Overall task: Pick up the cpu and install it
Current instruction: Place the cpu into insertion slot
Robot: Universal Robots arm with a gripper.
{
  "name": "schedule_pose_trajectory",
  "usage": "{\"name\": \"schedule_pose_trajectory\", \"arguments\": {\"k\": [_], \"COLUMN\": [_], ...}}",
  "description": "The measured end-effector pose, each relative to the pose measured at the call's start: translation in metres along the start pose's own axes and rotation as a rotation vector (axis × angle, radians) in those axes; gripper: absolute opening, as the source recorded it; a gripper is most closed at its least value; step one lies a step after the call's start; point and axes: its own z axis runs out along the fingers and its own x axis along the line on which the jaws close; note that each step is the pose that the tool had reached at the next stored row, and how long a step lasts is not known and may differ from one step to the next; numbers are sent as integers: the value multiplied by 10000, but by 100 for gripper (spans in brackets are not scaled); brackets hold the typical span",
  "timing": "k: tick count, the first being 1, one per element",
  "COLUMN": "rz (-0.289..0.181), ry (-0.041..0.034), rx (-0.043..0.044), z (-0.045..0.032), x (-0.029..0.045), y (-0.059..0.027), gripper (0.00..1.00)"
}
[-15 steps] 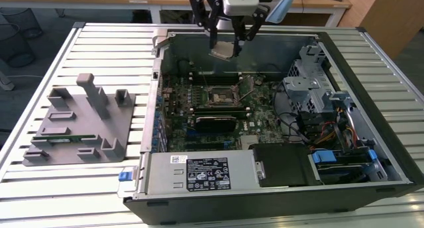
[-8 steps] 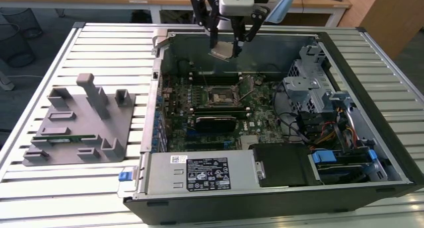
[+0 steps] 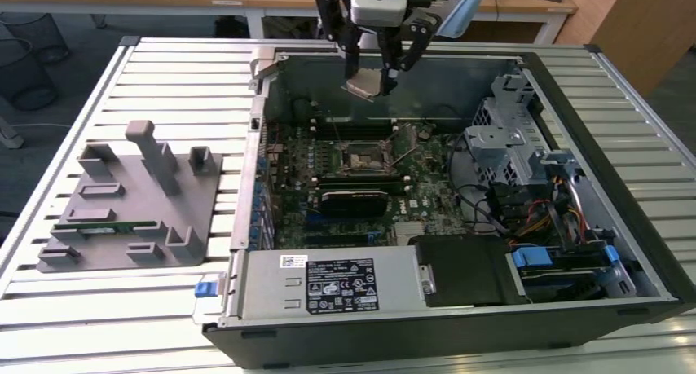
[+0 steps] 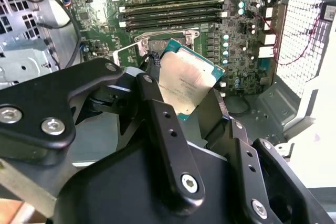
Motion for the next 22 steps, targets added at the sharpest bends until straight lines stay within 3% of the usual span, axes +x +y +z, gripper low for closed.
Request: {"name": "schedule_pose_trajectory", "arguments": {"k": [22], "rz": [1947], "ry": [-39], "rx": [34], "z": [11], "x": [0], "y": [0], "gripper": [53]}}
